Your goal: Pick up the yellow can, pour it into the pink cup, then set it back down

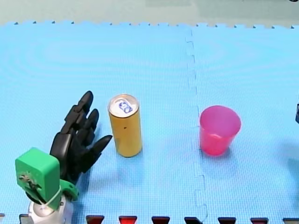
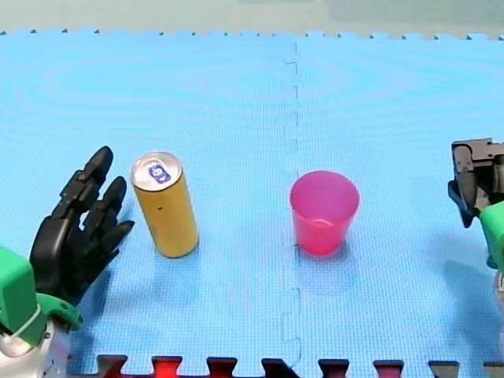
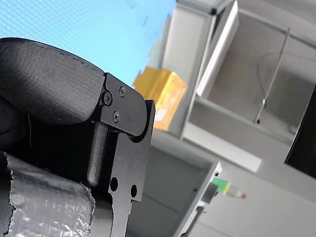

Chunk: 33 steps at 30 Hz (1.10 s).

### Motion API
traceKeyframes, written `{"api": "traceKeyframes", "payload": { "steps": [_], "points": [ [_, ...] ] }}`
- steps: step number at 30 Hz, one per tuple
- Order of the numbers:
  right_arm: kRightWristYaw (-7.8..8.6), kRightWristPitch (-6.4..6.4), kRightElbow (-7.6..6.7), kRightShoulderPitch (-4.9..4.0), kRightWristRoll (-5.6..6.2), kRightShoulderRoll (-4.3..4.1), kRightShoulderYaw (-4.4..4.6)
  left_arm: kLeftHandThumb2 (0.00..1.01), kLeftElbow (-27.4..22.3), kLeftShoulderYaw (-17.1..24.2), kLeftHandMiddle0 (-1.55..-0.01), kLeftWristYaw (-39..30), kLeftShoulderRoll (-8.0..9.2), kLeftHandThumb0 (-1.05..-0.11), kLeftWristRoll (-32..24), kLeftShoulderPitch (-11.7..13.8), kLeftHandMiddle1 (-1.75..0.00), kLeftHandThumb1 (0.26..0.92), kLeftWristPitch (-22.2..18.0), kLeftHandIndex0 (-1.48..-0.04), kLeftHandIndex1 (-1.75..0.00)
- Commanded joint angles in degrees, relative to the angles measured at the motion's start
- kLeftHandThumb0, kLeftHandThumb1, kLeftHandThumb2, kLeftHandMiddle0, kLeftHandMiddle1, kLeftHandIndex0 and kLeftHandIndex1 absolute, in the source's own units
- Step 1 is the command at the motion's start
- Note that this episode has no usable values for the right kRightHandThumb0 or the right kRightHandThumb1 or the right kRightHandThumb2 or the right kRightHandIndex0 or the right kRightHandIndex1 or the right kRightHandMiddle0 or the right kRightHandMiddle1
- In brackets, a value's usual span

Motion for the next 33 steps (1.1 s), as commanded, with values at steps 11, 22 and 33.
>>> {"api": "traceKeyframes", "payload": {
  "steps": [11, 22, 33],
  "points": [
    [-0.03, -0.08, -0.08, 0.04, 0.25, -0.13, -0.15, 0.00, -0.53, 0.00, -0.16, 0.00, 0.32, -1.048, 0.20, -0.07, 0.00, 0.759, 0.87, -0.20, 0.00],
    [0.38, -0.16, 0.00, 0.03, 0.39, -0.22, -0.23, 0.01, 0.49, -1.54, -0.17, 0.72, 1.56, -1.048, 2.77, -0.45, -0.01, 0.769, 0.59, -0.20, 0.00],
    [0.96, -0.28, -0.06, 0.14, 0.79, -0.49, -0.57, 0.01, 2.12, -3.32, -0.17, -0.75, 2.82, -1.048, 5.06, -1.04, -0.01, 0.788, 0.33, -0.19, 0.00]
  ]
}}
